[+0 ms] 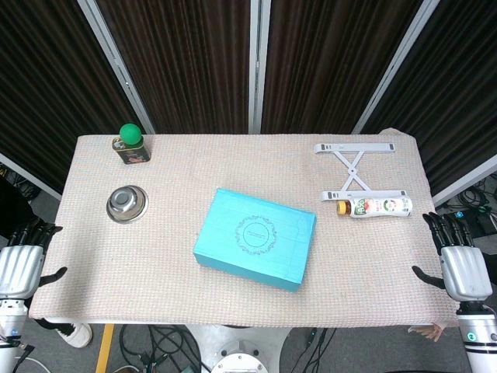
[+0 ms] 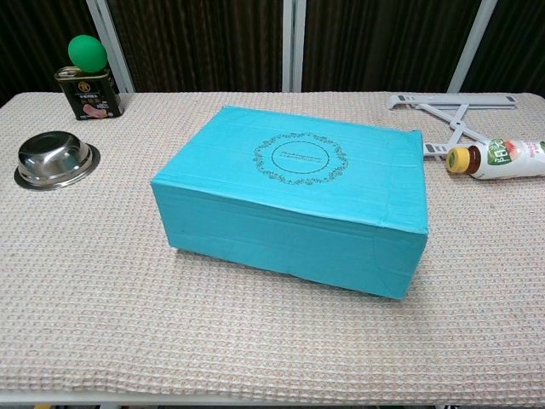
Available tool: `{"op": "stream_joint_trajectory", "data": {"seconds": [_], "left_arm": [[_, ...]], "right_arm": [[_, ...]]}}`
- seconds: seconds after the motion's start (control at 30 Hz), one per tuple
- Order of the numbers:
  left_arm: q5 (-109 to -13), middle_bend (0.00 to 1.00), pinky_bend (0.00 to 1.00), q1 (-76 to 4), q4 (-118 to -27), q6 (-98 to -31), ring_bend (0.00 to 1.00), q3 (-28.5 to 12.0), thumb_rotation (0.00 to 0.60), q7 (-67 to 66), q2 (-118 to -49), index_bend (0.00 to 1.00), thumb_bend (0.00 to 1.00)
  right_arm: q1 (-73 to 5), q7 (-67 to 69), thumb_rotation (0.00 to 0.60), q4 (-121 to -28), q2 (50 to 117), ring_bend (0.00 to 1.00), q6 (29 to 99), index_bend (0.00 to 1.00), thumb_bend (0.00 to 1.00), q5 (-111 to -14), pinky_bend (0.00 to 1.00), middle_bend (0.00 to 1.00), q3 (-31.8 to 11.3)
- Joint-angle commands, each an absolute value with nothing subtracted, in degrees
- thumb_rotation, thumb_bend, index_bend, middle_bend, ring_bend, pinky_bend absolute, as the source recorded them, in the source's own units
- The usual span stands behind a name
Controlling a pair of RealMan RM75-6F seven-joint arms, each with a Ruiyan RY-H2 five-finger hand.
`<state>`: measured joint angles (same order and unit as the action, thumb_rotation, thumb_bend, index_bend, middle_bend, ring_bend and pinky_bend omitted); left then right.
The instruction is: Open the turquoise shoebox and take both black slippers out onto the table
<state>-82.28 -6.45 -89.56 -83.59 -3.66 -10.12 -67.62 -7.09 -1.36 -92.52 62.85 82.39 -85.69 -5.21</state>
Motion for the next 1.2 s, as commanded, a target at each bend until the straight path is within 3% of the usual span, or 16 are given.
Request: {"op": "stream_joint_trajectory", "data": {"seconds": [0.03, 0.53, 0.7, 0.97, 1.2], "left_arm": [[-81.57, 0.21, 0.14, -5.74, -89.97, -84.10, 0.08, -3.55, 0.600, -10.24, -67.59, 0.23, 0.00], [-82.82, 0.21, 0.14, -1.49, -91.31, -88.87, 0.08, -1.59, 0.600, -9.06, -67.31, 0.24, 0.00], [-83.23, 0.21, 0.14, -2.31, -91.53, -87.67, 0.08, -1.83, 0.600, -8.83, -67.33, 0.24, 0.00], [-83.68, 0.21, 0.14, -2.65, -92.57, -86.77, 0.08, -1.72, 0.600, -7.74, -66.45, 0.25, 0.00], [-82.63, 0.21, 0.14, -1.95, -93.30, -86.77, 0.08, -1.63, 0.600, -7.67, -65.74, 0.25, 0.00]], "right_arm": [[-7.57, -0.61, 0.600, -92.54, 62.72, 0.00, 81.88, 0.00, 0.04, -86.34, 0.07, 0.08, -5.08], [-9.64, 6.10, 0.600, -90.33, 61.89, 0.00, 81.22, 0.00, 0.04, -92.10, 0.07, 0.10, -3.35], [-14.62, 8.81, 0.600, -87.80, 63.96, 0.00, 75.07, 0.00, 0.06, -95.42, 0.07, 0.12, -2.46], [-26.17, 9.89, 0.600, -79.27, 73.45, 0.00, 65.41, 0.00, 0.06, -98.41, 0.07, 0.12, -4.77], [-31.44, 9.91, 0.600, -68.19, 82.90, 0.00, 65.29, 0.00, 0.04, -101.08, 0.01, 0.11, -4.68]]}}
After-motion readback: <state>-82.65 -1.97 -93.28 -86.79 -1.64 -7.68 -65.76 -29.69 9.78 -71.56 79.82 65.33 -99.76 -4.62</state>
